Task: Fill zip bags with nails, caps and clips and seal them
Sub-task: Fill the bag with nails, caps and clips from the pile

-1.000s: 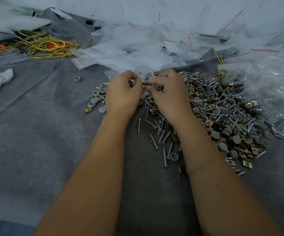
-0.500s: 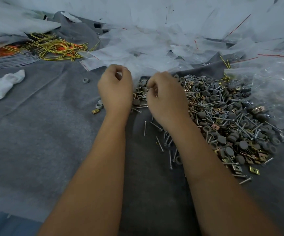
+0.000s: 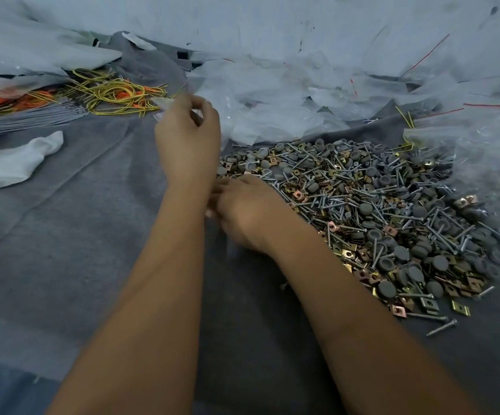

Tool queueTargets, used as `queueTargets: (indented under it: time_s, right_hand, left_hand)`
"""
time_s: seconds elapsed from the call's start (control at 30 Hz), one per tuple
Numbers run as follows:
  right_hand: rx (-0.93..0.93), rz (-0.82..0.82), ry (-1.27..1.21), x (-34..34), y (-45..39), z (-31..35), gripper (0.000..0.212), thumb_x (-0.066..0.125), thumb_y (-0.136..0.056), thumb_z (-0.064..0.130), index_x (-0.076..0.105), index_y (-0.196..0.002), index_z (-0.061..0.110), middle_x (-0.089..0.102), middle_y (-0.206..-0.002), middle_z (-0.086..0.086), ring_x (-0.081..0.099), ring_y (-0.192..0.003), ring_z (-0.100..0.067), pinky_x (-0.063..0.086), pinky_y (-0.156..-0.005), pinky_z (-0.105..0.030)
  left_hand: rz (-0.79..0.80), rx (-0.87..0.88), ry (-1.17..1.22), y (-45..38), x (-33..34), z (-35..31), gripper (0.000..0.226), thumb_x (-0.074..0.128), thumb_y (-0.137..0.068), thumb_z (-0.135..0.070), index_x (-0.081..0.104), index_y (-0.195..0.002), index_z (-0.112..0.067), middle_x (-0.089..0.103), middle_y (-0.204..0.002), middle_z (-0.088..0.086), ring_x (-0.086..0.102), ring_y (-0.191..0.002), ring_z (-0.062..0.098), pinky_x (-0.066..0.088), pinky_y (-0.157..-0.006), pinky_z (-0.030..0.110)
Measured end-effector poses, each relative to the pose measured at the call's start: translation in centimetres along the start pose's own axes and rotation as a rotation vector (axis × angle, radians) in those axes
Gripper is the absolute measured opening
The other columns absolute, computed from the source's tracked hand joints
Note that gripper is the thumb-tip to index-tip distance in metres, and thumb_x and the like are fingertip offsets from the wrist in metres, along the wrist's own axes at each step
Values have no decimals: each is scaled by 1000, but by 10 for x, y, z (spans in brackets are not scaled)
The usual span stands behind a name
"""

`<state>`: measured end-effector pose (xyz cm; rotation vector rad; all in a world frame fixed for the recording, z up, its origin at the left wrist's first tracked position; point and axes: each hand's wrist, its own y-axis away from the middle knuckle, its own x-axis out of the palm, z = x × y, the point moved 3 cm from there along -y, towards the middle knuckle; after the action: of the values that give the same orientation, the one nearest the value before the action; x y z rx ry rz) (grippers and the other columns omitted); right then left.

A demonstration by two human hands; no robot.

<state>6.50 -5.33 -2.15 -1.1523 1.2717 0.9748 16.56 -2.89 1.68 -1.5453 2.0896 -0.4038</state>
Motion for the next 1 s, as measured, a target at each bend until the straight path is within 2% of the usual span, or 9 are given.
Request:
queueTargets:
  time_s: [0.1,0.23,0.4,0.5,0.6,0.67,0.77,0.87,1.0]
  right_hand:
    - [131,-134,-22,-7,15,-31,28,46,-95,23,67,-114,23,66,-117,-4,56,-113,-28,37,-93,-36]
    - [299,-173,-111,-8,30,-57,27,56,-92,26,69,-115,31,69,-114,5,57,-114,-21,38,-102,-37]
    - [396,-215,-347,-12,37,-66,30,67,-81,14,73,-108,27,68,-110,1,57,-110,-21,41,-101,-44]
    - [405,-183,-233,-12,37,-67,35,64,-81,16,71,-113,29,65,-109,0,50,-113,-24,38,-100,-38]
    - [417,-128,-163,-11,37,-69,32,62,-85,23,69,-114,34,62,-113,3,44,-118,-23,28,-100,-38]
    - [422,-101,-189,-13,39,-71,25,65,-87,28,70,-109,39,62,-115,9,43,-122,-18,21,-102,-40]
    - [425,-77,-309,-15,44,-74,17,68,-86,30,71,-94,45,62,-114,14,44,-121,-11,15,-94,-34]
    - [442,-52,-372,-15,46,-72,32,57,-87,19,65,-76,48,60,-117,11,43,-121,-13,16,-94,-35]
    - [448,-95,-342,-17,42,-68,30,59,-87,16,65,-76,44,64,-103,19,41,-117,-5,18,-98,-38]
  left_hand:
    - [52,-74,20,13,15,8,14,54,-93,-19,66,-88,-14,50,-59,-9,48,-53,0,32,-50,12]
    - [136,-132,42,25,29,18,14,55,-92,-19,66,-86,-13,52,-63,-6,49,-63,14,38,-60,27]
    - [230,-116,25,33,34,22,13,56,-91,-22,64,-81,-18,51,-61,-7,45,-55,6,35,-54,26]
    - [265,-85,-9,36,37,20,14,56,-91,-22,64,-80,-17,50,-57,-7,43,-52,5,33,-52,25]
    - [294,-53,-55,39,39,18,15,56,-91,-23,61,-78,-19,49,-56,-7,43,-51,5,30,-49,23]
    - [293,-64,-63,38,39,19,16,56,-91,-24,61,-78,-19,49,-57,-6,44,-52,6,31,-51,26]
    - [279,-106,-53,36,37,22,16,55,-90,-26,64,-81,-18,52,-59,-6,47,-57,9,33,-56,28]
    - [299,-97,-60,38,37,20,13,55,-90,-26,63,-80,-21,52,-59,-7,47,-56,6,33,-54,27]
    - [321,-63,-71,39,36,17,12,56,-90,-24,61,-79,-22,51,-57,-8,46,-53,3,33,-52,25]
